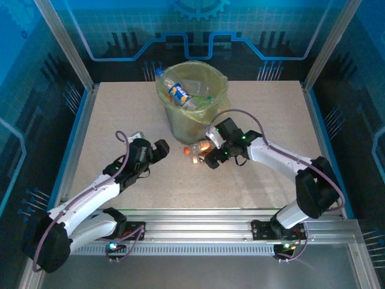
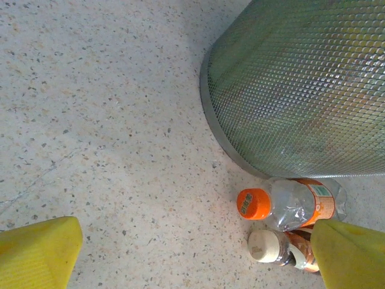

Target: Put the plastic bottles in the bin

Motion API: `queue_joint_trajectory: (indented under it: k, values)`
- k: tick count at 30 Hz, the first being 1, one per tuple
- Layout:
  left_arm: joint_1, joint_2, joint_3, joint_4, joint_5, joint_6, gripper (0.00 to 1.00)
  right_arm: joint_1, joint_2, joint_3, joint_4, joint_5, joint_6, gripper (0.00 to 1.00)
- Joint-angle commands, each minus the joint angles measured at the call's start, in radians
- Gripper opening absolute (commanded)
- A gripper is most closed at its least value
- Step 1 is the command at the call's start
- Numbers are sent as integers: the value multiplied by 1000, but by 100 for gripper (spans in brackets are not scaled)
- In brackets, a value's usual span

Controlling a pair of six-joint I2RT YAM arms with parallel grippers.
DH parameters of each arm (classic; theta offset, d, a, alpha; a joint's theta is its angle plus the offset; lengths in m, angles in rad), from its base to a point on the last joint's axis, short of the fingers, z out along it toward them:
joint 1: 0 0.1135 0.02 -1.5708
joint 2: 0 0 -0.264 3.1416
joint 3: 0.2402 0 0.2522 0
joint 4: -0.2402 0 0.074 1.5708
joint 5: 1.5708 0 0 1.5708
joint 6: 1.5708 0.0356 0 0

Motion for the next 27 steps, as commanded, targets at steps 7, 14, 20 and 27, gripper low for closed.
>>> queue_joint_trajectory:
  k: [7, 14, 20, 27]
  values:
    - [16, 7, -9, 19, 23, -13, 99, -62, 135, 57, 61, -89, -49, 100]
    - [20, 6, -11, 14, 24, -17, 99, -69, 158, 33, 57, -108, -27, 99]
    - [20, 6, -11, 14, 24, -21, 99, -65, 124, 0, 29, -117, 2, 96]
    - [19, -2, -14, 9, 21, -23, 99, -1, 111, -43, -16, -84, 28, 90]
